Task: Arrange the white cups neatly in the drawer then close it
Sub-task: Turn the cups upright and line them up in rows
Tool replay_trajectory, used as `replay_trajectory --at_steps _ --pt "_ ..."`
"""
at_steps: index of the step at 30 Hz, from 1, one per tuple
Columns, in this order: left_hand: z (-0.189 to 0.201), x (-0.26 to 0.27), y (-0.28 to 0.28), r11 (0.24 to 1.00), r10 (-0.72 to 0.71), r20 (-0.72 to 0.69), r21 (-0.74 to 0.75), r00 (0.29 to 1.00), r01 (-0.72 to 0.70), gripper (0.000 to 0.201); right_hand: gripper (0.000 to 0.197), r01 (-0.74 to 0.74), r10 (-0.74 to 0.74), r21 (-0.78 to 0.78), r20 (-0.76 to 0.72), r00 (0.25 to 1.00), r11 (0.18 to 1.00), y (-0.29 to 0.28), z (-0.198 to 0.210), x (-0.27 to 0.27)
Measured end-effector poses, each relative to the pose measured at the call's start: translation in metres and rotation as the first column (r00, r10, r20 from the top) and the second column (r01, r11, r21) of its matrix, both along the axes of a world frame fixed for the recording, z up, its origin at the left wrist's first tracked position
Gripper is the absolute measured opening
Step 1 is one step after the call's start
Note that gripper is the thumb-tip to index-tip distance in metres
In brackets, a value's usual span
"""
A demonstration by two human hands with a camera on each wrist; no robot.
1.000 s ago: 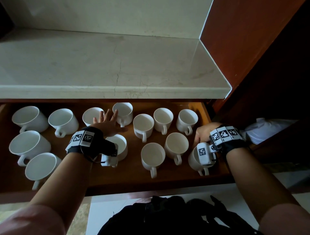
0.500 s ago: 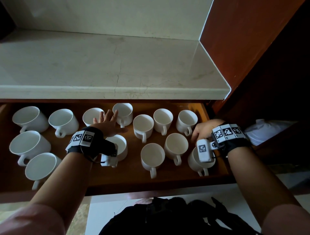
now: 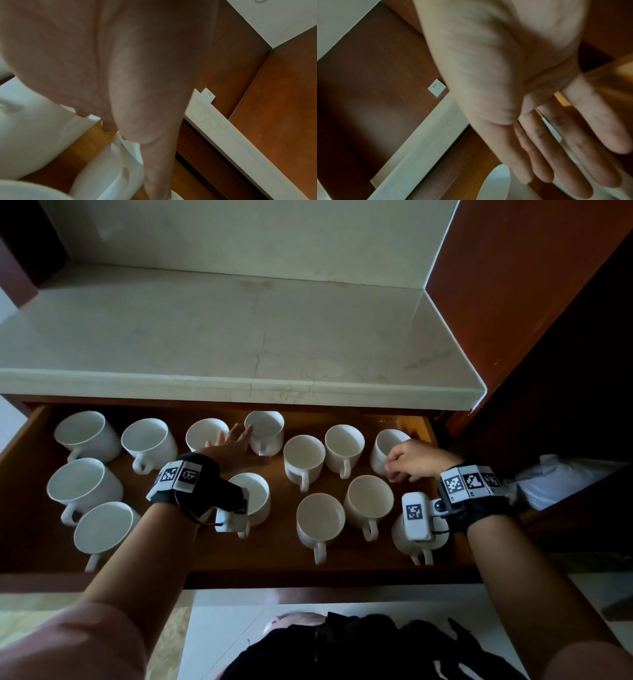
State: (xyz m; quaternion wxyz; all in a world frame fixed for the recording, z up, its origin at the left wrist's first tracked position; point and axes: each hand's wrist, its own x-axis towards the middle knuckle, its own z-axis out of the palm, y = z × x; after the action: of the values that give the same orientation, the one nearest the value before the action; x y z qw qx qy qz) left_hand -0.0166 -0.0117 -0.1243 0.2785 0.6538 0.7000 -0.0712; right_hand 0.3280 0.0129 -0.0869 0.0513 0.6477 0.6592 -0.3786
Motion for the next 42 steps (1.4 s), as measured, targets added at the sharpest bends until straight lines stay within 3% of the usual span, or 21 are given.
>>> replay_trajectory --at_steps 7,15,18,22,26,29,36,42 --pt "0.014 0.004 -0.002 1.0 0.022 -0.003 -0.02 1.0 -0.022 0.095 0.012 0.076 -0.06 0.121 -0.129 0.99 0.99 -0.003 -0.001 0.002" --pt "0.061 0.037 -0.007 0.996 -0.092 0.031 0.009 0.995 0.092 0.073 0.012 0.091 -0.057 0.173 -0.192 0.98 0.981 -0.003 0.005 0.013" --pt "0.078 0.062 -0.002 0.982 -0.189 0.026 0.014 0.982 0.188 0.068 0.009 0.035 -0.012 0.129 -0.174 0.985 0.991 -0.003 0.008 0.024" --pt "0.088 0.099 0.001 0.929 -0.351 0.051 0.144 0.935 0.341 0.059 0.005 -0.15 0.15 0.013 -0.067 0.986 0.989 -0.003 0.017 0.035" --pt "0.083 0.131 0.005 0.899 -0.424 0.166 0.196 0.89 0.392 0.053 0.018 -0.127 0.128 0.023 -0.041 0.991 0.992 -0.008 0.025 0.04" --pt "0.074 0.142 0.008 0.895 -0.44 0.231 0.194 0.868 0.402 0.049 0.017 -0.108 0.108 0.028 -0.001 0.994 0.994 -0.007 0.024 0.044" --pt "0.036 0.16 0.015 0.864 -0.464 0.191 0.311 0.865 0.395 0.073 0.023 -0.142 0.139 0.037 0.079 0.987 0.989 -0.002 0.016 0.051" --pt "0.007 0.172 0.019 0.879 -0.463 0.038 0.147 0.885 0.453 0.098 0.039 -0.251 0.261 -0.176 0.039 0.964 0.952 0.002 0.018 0.049"
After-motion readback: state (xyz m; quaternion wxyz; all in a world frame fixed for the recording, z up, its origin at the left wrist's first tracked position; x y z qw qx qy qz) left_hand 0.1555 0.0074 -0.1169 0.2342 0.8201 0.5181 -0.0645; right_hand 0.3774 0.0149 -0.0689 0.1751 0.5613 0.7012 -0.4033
